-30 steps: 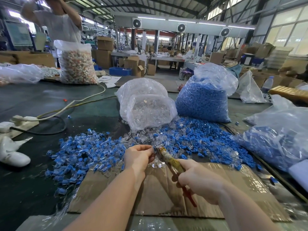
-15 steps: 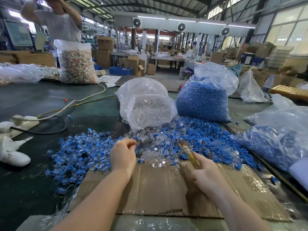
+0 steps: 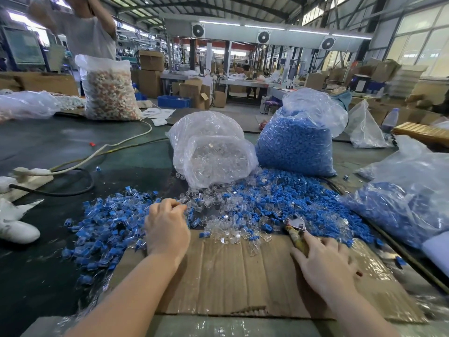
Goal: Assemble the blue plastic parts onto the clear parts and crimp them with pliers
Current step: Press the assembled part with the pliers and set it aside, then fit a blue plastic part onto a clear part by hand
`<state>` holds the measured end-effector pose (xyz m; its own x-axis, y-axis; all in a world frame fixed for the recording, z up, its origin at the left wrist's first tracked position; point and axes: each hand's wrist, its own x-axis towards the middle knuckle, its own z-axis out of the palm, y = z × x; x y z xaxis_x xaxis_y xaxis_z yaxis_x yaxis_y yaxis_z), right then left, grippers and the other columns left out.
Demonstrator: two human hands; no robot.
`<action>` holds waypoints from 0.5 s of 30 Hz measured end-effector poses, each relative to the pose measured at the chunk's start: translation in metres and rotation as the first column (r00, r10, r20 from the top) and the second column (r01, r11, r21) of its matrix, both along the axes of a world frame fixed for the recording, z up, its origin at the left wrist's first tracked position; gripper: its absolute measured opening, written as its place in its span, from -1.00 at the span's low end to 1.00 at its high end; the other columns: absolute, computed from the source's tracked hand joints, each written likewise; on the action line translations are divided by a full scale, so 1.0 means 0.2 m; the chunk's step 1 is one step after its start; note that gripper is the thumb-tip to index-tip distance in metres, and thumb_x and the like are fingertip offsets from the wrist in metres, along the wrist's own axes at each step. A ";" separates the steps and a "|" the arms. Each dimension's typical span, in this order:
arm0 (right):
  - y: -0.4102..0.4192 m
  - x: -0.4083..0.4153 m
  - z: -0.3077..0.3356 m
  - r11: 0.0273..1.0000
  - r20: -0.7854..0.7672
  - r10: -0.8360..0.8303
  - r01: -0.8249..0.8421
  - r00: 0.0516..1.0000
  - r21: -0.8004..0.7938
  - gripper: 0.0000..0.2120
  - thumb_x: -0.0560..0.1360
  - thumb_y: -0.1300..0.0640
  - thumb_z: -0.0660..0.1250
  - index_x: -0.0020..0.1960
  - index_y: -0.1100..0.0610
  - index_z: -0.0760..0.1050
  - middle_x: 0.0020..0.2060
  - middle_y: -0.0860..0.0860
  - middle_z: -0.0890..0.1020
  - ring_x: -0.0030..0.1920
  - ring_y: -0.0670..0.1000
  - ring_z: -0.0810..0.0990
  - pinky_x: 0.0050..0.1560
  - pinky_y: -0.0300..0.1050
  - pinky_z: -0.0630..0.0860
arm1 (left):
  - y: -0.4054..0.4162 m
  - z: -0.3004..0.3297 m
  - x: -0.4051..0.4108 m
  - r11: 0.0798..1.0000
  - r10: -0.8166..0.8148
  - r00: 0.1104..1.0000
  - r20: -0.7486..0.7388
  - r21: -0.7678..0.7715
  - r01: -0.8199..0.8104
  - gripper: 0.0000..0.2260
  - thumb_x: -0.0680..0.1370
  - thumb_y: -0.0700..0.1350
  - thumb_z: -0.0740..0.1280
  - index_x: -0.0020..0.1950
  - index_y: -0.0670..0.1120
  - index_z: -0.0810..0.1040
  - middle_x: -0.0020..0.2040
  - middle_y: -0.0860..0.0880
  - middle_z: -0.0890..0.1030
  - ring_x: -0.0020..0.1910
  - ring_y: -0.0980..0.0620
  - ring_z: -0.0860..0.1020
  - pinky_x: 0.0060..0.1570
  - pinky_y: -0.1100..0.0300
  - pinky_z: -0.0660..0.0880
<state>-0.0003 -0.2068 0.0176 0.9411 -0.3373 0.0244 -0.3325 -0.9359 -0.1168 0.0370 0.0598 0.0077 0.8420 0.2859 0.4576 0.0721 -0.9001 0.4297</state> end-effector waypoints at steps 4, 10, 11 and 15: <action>0.06 0.03 0.02 0.989 0.159 0.139 -0.128 0.977 -0.076 -0.61 0.55 -0.14 0.15 0.36 -0.12 0.27 0.34 -0.04 0.35 0.34 0.05 0.28 0.39 0.11 0.15 | -0.20 0.00 -0.05 0.948 -0.257 0.961 0.098 -0.167 0.270 -0.81 0.54 -0.15 0.29 0.13 -0.05 0.58 0.04 0.04 0.53 0.03 0.16 0.34 0.02 0.42 0.25; 0.16 0.18 0.00 0.969 0.206 0.246 -0.245 0.947 -0.033 -0.72 0.59 0.16 0.10 0.21 -0.09 0.44 0.15 -0.10 0.47 0.22 0.00 0.35 0.21 0.01 0.23 | -0.45 -0.08 -0.11 0.815 -0.538 0.841 0.055 -0.219 0.536 -0.74 0.57 -0.12 0.27 0.25 0.02 0.51 0.02 0.13 0.44 0.05 0.21 0.37 0.13 0.41 0.32; 0.17 0.21 0.00 0.967 0.202 0.253 -0.251 0.946 -0.035 -0.73 0.59 0.17 0.10 0.18 -0.09 0.46 0.13 -0.10 0.49 0.21 0.00 0.36 0.19 0.01 0.23 | -0.47 -0.09 -0.11 0.804 -0.561 0.827 0.036 -0.216 0.555 -0.71 0.57 -0.09 0.27 0.29 0.02 0.49 0.03 0.13 0.43 0.06 0.20 0.36 0.14 0.40 0.31; 0.22 0.28 -0.01 0.962 0.189 0.272 -0.265 0.944 -0.060 -0.77 0.60 0.12 0.11 0.12 -0.10 0.48 0.09 -0.10 0.51 0.18 0.01 0.38 0.16 0.04 0.22 | -0.48 -0.11 -0.12 0.785 -0.588 0.809 0.015 -0.229 0.575 -0.67 0.54 0.02 0.29 0.29 -0.01 0.50 0.04 0.07 0.47 0.06 0.16 0.39 0.12 0.39 0.31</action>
